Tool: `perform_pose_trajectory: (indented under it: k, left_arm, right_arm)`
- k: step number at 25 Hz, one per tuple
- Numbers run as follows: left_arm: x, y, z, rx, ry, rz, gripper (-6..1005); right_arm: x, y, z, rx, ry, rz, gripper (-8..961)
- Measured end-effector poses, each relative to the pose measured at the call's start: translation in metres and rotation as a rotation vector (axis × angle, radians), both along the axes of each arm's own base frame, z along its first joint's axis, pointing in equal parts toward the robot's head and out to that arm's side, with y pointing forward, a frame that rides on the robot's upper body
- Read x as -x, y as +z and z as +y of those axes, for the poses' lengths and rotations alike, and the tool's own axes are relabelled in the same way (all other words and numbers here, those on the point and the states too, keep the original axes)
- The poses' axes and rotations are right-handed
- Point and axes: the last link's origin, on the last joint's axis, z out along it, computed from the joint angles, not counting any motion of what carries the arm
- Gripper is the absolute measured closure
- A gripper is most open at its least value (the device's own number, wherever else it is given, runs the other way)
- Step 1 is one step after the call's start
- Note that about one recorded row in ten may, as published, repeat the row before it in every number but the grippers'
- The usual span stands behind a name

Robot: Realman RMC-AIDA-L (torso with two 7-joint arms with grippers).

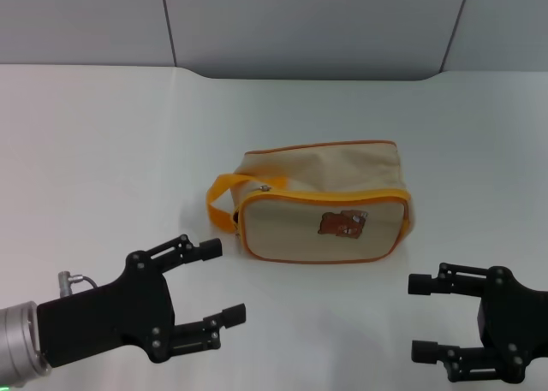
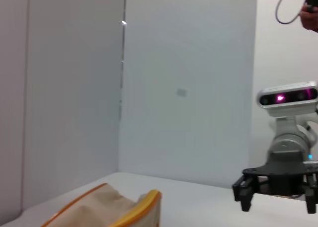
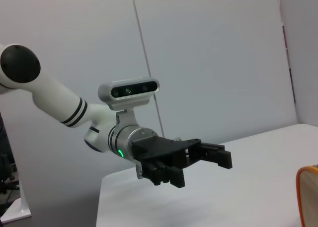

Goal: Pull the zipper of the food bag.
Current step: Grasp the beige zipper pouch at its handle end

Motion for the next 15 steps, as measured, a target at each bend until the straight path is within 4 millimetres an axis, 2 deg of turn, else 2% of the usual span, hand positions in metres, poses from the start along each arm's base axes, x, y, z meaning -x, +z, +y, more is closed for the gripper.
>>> perform_pose_trajectory:
  k: [10, 15]
  left_arm:
    - [0.001, -0.007, 0.002, -0.039, 0.016, 0.005, 183]
    - [0.007, -0.014, 0.009, -0.144, 0.091, 0.005, 193]
  right_arm:
    - [0.002, 0.001, 0.003, -0.018, -0.002, 0.014, 170]
    - [0.001, 0.005, 0.003, -0.061, -0.020, 0.045, 170]
